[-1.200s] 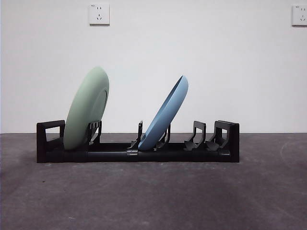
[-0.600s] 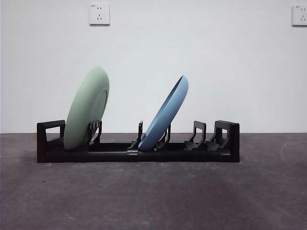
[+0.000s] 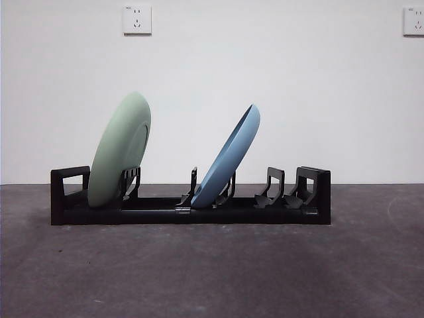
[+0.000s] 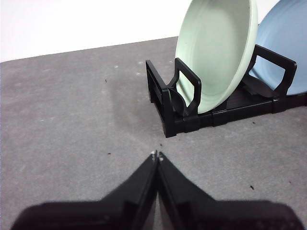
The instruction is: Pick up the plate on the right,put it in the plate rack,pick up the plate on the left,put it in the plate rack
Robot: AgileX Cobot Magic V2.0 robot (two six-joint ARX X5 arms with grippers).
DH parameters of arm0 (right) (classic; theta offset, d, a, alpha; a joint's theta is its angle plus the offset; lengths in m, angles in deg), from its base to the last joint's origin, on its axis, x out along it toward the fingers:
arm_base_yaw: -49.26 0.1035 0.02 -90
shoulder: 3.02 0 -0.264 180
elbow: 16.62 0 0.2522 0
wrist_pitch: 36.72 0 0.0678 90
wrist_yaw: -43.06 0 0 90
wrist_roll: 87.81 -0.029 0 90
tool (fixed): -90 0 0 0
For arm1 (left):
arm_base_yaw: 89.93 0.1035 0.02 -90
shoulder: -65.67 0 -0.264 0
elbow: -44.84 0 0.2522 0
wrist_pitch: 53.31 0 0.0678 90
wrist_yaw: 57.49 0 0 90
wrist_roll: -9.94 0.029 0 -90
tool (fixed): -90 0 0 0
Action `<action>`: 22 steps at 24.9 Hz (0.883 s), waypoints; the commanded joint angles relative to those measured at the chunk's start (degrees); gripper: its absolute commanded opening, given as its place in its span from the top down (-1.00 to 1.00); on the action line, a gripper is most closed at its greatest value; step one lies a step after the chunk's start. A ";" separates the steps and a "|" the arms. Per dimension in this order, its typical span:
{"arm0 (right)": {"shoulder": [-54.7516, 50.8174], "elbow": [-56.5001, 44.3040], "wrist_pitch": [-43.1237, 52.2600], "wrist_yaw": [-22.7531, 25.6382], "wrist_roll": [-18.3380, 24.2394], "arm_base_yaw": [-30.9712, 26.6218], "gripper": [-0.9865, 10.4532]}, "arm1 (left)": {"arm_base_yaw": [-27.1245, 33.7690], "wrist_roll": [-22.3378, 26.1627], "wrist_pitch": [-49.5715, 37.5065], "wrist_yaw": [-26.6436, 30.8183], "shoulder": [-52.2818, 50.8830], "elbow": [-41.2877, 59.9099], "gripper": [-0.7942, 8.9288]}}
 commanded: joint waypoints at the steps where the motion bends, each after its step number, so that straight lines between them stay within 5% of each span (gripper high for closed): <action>1: -0.04 -0.42 0.31 0.11 -0.33 0.13 0.82 | 0.20 -0.55 -0.17 0.15 -0.15 0.83 0.84; 5: -4.76 -0.44 0.33 1.81 -0.02 -0.02 0.82 | 0.20 -0.55 -0.17 0.15 -0.15 0.83 0.84; 8: -10.47 -1.22 0.66 1.81 4.42 -0.09 0.82 | 0.20 -0.52 -0.17 0.15 -0.15 0.83 0.84; 13: -21.00 -13.62 14.91 1.64 11.23 -1.03 0.82 | 0.20 -0.55 -0.17 0.15 -0.15 0.83 0.84; 22: -29.16 -27.06 20.39 -6.23 7.43 -10.16 0.82 | 0.20 -0.52 -0.17 0.15 -0.15 0.83 0.84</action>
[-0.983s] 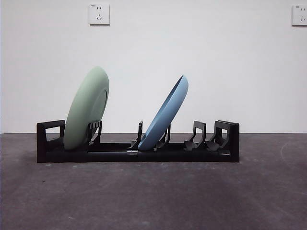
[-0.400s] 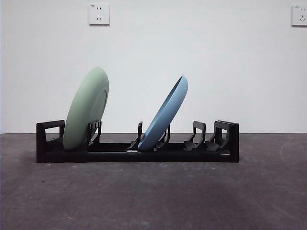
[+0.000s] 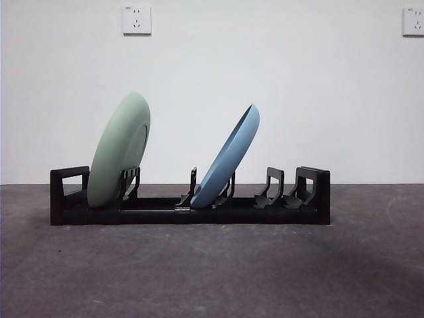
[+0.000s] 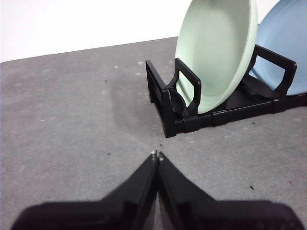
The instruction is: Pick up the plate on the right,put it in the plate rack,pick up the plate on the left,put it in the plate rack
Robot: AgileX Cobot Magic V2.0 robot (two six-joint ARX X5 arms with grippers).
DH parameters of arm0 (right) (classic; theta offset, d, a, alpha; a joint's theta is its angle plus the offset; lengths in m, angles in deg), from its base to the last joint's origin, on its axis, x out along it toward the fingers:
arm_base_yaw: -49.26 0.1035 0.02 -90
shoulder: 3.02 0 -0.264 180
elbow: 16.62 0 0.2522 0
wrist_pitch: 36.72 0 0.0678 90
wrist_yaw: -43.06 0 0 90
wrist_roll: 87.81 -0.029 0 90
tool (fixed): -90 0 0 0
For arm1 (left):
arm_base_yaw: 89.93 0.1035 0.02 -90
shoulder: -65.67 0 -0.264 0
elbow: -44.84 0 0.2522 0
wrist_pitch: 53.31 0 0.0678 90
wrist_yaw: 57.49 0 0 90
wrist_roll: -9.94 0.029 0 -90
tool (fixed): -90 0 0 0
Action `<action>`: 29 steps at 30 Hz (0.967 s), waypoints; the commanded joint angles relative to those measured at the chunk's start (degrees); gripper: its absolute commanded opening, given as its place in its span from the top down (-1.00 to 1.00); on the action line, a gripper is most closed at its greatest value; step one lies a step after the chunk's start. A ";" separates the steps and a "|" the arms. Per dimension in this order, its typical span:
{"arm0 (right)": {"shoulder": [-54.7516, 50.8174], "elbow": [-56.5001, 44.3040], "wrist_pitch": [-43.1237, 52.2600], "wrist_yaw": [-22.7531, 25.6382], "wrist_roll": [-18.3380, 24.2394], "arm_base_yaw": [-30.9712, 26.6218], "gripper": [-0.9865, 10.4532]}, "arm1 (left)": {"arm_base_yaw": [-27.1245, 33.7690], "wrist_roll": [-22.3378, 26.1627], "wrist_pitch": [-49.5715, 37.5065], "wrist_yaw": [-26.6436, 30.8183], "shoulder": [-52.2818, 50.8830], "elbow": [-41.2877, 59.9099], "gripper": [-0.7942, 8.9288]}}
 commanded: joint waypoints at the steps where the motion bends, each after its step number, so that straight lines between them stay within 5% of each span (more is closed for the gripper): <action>1: -1.38 -1.79 1.11 -1.36 -0.96 -1.09 0.82 | 0.20 -0.52 -0.17 0.13 -0.15 0.83 0.84; 29: -4.37 -6.62 -2.64 -0.96 -1.25 -1.11 0.82 | 0.20 -0.52 -0.17 0.13 -0.15 0.83 0.84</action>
